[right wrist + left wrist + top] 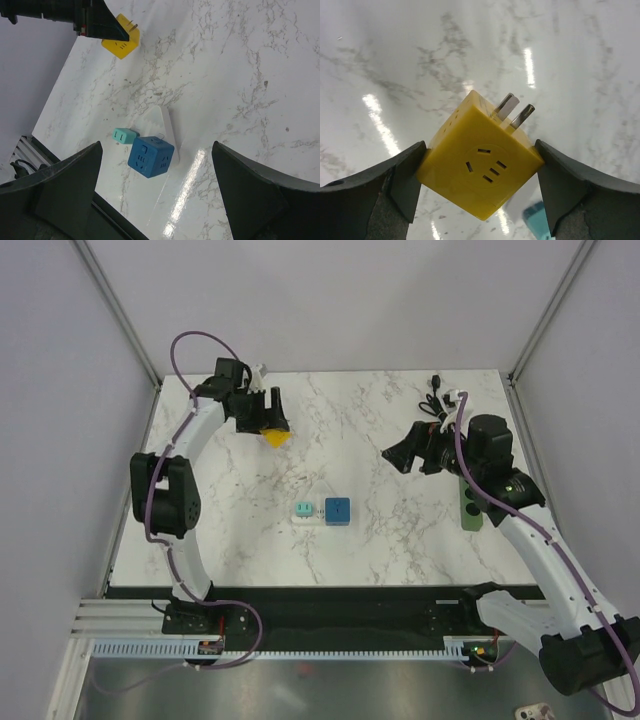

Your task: Insert the plug

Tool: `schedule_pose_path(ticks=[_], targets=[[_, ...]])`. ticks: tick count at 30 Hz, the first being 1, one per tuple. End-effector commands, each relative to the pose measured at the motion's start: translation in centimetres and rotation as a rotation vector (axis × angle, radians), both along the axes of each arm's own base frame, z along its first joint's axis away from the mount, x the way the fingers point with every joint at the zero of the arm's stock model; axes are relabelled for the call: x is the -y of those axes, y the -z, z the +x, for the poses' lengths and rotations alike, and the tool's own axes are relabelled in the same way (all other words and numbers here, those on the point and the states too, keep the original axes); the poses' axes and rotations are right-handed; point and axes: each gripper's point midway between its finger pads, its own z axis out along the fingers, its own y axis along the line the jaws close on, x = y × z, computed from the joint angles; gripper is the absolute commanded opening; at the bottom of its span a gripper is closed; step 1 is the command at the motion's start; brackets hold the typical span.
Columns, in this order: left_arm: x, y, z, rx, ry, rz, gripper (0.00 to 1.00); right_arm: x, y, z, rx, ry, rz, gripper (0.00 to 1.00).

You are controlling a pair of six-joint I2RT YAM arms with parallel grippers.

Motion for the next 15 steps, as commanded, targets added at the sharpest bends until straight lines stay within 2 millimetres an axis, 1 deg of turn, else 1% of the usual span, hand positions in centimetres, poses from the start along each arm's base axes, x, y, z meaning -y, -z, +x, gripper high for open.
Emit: schedule_pose_path(ticks=[1, 2, 3, 4, 5, 6, 7, 8, 9, 10, 11, 12, 13, 14, 15], targets=[[6.2, -10.7, -3.1, 0.169, 0.197, -0.349, 0.02, -0.4, -0.7, 0.2, 0.015, -0.006, 0.021, 0.98], [8.1, -12.8, -5.2, 0.184, 0.328, -0.451, 0.02, -0.6, -1.1, 0.1, 0.024, -0.022, 0.029, 0.98], [9.0, -14.1, -6.4, 0.204, 0.392, -0.493, 0.02, -0.9, -1.9, 0.1, 0.062, -0.044, 0.043, 0.98], [10.4, -15.3, -7.6, 0.227, 0.455, -0.532, 0.02, -2.0, -2.5, -0.8, 0.088, -0.129, 0.072, 0.98], [11.3, -17.2, -9.4, 0.231, 0.519, -0.595, 0.02, -2.5, -3.3, -1.3, 0.118, -0.173, 0.094, 0.98], [11.9, -18.1, -10.4, 0.234, 0.556, -0.633, 0.02, -3.1, -4.8, -1.8, 0.193, -0.222, 0.131, 0.98], [12.9, -18.3, -11.8, 0.211, 0.599, -0.676, 0.02, -3.8, -5.7, -2.9, 0.225, -0.292, 0.164, 0.98], [13.7, -20.0, -13.0, 0.218, 0.664, -0.755, 0.02, -4.1, -6.7, -3.5, 0.248, -0.313, 0.2, 0.98], [14.0, -21.5, -14.5, 0.239, 0.709, -0.793, 0.02, -4.2, -8.3, -4.1, 0.34, -0.335, 0.224, 0.98], [14.7, -20.8, -15.8, 0.202, 0.734, -0.828, 0.02, -4.1, -8.9, -4.5, 0.38, -0.344, 0.233, 0.98], [15.2, -23.3, -16.5, 0.28, 0.79, -0.885, 0.02, -4.1, -9.4, -4.9, 0.424, -0.348, 0.242, 0.98], [15.3, -24.2, -17.4, 0.29, 0.804, -0.917, 0.02, -3.8, -9.9, -5.5, 0.508, -0.348, 0.256, 0.98], [15.7, -24.0, -18.1, 0.278, 0.817, -0.951, 0.02, -3.7, -10.1, -5.6, 0.545, -0.344, 0.259, 0.98], [15.7, -25.9, -19.1, 0.29, 0.849, -1.005, 0.02, -3.7, -10.1, -5.9, 0.577, -0.356, 0.257, 0.98], [16.0, -26.4, -19.7, 0.289, 0.87, -1.027, 0.02, -3.7, -10.3, -6.0, 0.626, -0.362, 0.257, 0.98]])
